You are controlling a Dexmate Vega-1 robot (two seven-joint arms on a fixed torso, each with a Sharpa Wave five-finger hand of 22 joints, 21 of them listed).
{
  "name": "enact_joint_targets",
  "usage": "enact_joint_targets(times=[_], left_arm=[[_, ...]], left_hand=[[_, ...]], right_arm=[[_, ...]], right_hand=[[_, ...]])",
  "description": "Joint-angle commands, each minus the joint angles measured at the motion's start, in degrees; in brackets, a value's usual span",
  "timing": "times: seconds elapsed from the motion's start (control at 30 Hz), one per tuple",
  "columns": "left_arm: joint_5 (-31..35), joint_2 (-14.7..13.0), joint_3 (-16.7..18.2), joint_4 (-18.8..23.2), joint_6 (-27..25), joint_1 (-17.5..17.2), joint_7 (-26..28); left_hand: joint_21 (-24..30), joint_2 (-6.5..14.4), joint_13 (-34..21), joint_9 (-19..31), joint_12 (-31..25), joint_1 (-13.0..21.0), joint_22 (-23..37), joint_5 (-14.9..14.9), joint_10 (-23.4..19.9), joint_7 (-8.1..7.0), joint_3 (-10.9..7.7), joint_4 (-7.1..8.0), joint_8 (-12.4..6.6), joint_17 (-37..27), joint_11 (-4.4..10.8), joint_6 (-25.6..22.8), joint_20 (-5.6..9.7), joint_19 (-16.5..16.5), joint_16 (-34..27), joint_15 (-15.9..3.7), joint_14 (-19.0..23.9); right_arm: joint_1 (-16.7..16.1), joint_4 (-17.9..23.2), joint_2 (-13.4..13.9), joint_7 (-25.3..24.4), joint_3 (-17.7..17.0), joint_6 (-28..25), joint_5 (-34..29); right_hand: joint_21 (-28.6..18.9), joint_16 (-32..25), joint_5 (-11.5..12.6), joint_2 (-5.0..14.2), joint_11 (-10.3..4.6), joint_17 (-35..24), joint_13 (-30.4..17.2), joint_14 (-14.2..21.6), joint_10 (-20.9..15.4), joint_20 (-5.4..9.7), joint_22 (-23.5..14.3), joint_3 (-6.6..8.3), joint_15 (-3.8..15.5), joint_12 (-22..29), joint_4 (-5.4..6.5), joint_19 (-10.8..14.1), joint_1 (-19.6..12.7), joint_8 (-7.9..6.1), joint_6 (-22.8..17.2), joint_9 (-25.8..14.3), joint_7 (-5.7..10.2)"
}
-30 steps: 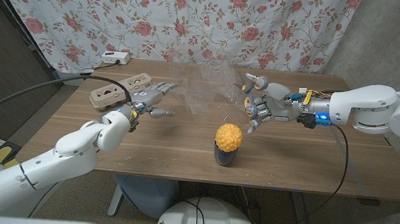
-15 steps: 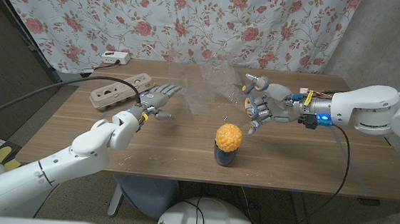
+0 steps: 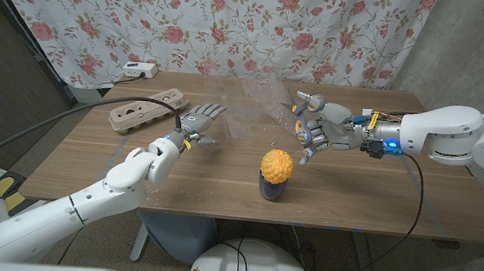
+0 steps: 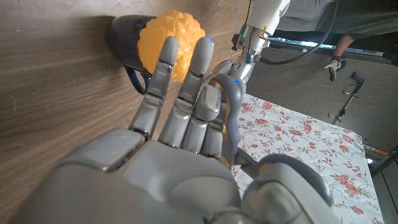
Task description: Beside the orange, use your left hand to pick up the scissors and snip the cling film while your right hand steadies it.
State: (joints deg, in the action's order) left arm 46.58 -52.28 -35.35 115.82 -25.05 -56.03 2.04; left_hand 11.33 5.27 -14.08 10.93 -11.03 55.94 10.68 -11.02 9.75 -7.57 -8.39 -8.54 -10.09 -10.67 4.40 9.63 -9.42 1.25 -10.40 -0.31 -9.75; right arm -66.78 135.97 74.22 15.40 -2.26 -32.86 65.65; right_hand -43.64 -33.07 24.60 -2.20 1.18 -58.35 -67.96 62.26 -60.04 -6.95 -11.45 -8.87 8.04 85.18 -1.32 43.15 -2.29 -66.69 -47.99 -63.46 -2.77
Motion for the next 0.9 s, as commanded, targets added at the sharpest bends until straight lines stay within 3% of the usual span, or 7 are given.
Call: enact_joint_targets(times=[0.03, 0.43, 0.9], left_arm=[[-0.26, 1.64, -1.22, -2.5, 0.66, 1.88, 0.31], [-0.73, 2.29, -2.23, -5.22, 1.58, 4.45, 0.0], [-3.19, 3.86, -3.44, -9.07, 4.72, 7.56, 0.3]], left_hand=[[0.0, 0.0, -0.08, 0.04, -0.45, -0.01, -0.05, 0.27, 0.89, 0.23, -0.58, 0.03, -0.48, 0.02, 0.03, 6.13, 0.0, 0.14, -0.19, 0.25, -0.78], [0.36, -0.29, 0.54, -0.06, -1.41, -0.22, -0.08, 0.62, 0.17, 0.23, -1.0, 0.06, -1.08, 0.09, 0.25, 5.74, -0.02, -0.32, -0.52, 0.15, -0.3], [0.42, -0.32, 0.67, -0.09, -1.61, -0.14, -0.1, 0.63, -0.17, 0.02, -1.16, 0.0, -1.17, 0.11, 0.16, 5.5, -0.38, -0.5, -0.58, 0.12, -0.06]], right_arm=[[1.66, -0.63, -0.03, 0.36, 2.0, -0.08, -0.14], [0.91, -0.56, 0.28, -0.32, 1.29, -0.12, 0.58], [-0.06, 0.45, 0.1, -1.77, -0.14, -1.23, 1.11]], right_hand=[[0.14, -0.32, 0.15, -0.13, -0.1, -0.03, -0.31, 0.07, -0.19, 0.22, -0.15, -10.21, 0.31, 0.44, 9.63, 0.31, -0.47, -11.09, -2.86, -3.3, -2.58], [0.3, -0.59, 0.04, 0.16, -0.26, -0.03, -0.17, 0.06, -0.41, 0.27, -0.14, -10.14, 0.44, 0.48, 9.59, 0.5, -0.71, -11.68, -2.89, -4.04, -2.55], [0.51, -0.75, -0.12, 0.51, -0.1, -0.06, -0.17, -0.41, 0.09, 0.34, -0.24, -10.06, 0.45, 0.65, 9.52, 0.49, -1.03, -11.25, -3.0, -3.2, -2.43]])
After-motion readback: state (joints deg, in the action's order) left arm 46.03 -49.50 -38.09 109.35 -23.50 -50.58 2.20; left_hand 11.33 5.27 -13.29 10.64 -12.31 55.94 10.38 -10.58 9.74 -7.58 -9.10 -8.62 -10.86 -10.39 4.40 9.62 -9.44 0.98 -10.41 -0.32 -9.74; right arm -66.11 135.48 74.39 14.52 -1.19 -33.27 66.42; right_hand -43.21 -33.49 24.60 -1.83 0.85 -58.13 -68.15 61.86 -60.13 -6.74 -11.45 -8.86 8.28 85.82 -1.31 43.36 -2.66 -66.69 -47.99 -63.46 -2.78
